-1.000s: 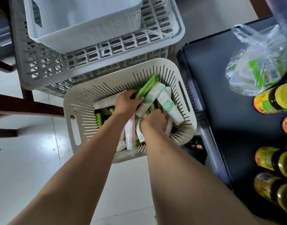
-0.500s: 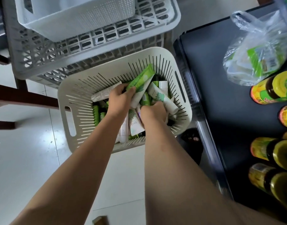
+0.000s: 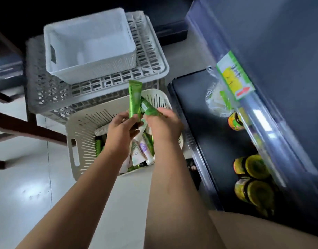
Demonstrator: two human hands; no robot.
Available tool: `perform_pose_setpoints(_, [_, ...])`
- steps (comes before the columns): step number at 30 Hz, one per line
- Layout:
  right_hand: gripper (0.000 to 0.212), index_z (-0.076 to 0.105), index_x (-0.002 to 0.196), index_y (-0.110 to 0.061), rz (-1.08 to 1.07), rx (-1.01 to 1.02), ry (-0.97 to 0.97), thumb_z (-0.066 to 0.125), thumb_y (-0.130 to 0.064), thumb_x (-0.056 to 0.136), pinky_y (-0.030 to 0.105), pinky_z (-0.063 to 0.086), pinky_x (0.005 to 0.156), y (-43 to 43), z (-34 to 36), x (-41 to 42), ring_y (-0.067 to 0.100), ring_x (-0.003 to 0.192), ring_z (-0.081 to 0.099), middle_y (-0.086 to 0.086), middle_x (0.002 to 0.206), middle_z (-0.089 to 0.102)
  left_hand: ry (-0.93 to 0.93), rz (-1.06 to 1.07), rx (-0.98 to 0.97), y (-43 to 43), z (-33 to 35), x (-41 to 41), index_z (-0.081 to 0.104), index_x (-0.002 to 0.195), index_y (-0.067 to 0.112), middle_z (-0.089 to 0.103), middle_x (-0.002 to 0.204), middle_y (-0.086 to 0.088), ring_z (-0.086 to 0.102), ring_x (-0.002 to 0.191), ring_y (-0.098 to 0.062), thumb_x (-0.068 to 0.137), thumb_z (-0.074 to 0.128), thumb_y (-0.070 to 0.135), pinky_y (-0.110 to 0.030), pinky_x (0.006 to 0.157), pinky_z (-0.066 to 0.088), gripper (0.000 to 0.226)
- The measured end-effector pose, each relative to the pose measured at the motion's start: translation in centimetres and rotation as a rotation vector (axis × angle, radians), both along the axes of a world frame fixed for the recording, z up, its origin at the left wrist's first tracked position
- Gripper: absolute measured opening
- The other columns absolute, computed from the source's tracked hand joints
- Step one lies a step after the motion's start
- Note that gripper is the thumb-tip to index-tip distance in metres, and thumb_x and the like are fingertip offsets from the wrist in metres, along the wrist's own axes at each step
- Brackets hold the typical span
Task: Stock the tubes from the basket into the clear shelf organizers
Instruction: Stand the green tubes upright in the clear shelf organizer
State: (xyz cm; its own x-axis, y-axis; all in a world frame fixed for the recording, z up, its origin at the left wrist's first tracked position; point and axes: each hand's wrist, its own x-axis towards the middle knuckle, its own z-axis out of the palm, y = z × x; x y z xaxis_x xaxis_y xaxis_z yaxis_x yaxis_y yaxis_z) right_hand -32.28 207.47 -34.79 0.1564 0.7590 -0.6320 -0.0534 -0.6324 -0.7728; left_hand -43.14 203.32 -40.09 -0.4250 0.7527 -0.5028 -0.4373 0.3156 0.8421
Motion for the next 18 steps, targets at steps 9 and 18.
perform_pose_setpoints(9, [0.033, 0.068, 0.103, -0.02, -0.15, 0.34, 0.278, 0.077, -0.002, 0.078, 0.033, 0.06, 0.072, -2.7, 11.4, 3.6, 0.022, 0.076, 0.075, 0.011, 0.089, 0.076, 0.043, -0.21, 0.294, -1.2, 13.0, 1.1, 0.056, 0.113, 0.013, 0.073, 0.114, -0.016, 0.07, 0.092, -0.027, 0.094, 0.056, -0.005, -0.032, 0.072, 0.056, 0.026])
perform_pose_setpoints(18, [0.019, 0.067, 0.104, -0.016, -0.331, 0.622, 0.341, 0.068, -0.002, 0.091, 0.04, 0.062, 0.079, -7.8, 19.7, 10.0, 0.032, 0.075, 0.077, 0.006, 0.101, 0.067, -0.012, -0.255, 0.44, -2.8, 22.4, 7.7, 0.062, 0.106, 0.017, 0.071, 0.104, -0.01, 0.063, 0.087, -0.023, 0.1, 0.048, 0.009, -0.038, 0.078, 0.048, 0.017])
